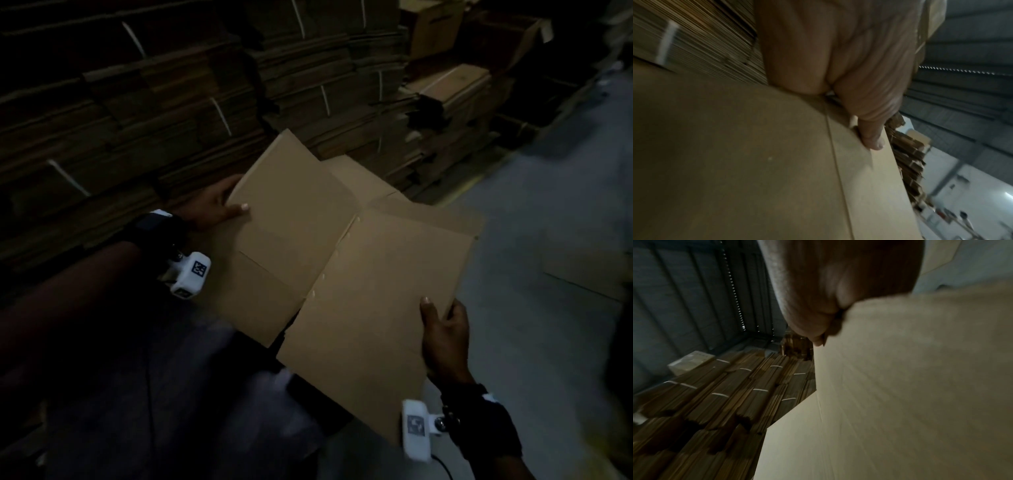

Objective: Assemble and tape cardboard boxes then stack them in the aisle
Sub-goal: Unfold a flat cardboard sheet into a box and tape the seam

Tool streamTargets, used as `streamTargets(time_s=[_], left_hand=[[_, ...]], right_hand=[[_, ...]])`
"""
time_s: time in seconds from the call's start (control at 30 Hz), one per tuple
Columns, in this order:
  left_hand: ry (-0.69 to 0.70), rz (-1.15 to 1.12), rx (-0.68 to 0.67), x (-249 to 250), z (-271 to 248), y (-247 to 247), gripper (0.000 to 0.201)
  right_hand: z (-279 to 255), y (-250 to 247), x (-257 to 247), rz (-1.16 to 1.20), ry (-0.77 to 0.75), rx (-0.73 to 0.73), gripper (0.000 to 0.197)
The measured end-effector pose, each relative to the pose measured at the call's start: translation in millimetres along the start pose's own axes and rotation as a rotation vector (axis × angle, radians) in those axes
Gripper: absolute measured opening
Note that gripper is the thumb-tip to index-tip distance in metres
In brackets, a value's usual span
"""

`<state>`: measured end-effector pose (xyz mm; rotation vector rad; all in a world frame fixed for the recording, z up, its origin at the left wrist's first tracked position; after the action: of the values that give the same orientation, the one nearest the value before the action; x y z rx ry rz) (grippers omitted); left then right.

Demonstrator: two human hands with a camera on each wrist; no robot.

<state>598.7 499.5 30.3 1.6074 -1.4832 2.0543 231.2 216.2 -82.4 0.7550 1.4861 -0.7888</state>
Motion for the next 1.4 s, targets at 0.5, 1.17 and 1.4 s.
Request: streamTargets(time_s=[0.5,1.17,1.4], left_hand=[[-0.313,0.249,0.088,-121.8,165.2,33.3,0.068],[-0.432,0.113,-0.094,-139.1,234.3,7.6,0.065],[-0.547,0.020,-0.243,-124.2,258.2,10.4,0.091]], right_hand=[[-3.6,81.1,73.6,-0.104,0.312,0.326,0.073],[36.7,97.8,93.2,-0.084,0.311,0.343,0.047],[45.1,86.2,110.8,-0.142,0.405,0.336,0.104]])
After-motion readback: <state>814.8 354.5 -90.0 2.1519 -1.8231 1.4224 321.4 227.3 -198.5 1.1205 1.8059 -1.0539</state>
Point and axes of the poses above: each hand's wrist, its own z-axis towards the middle knuckle, its own y-axis out of the palm, x = y × z, the point moved 1 cm from there along z, towards the middle knuckle, and after that the axes turned 4 degrees about -x, right-handed, at the moved point
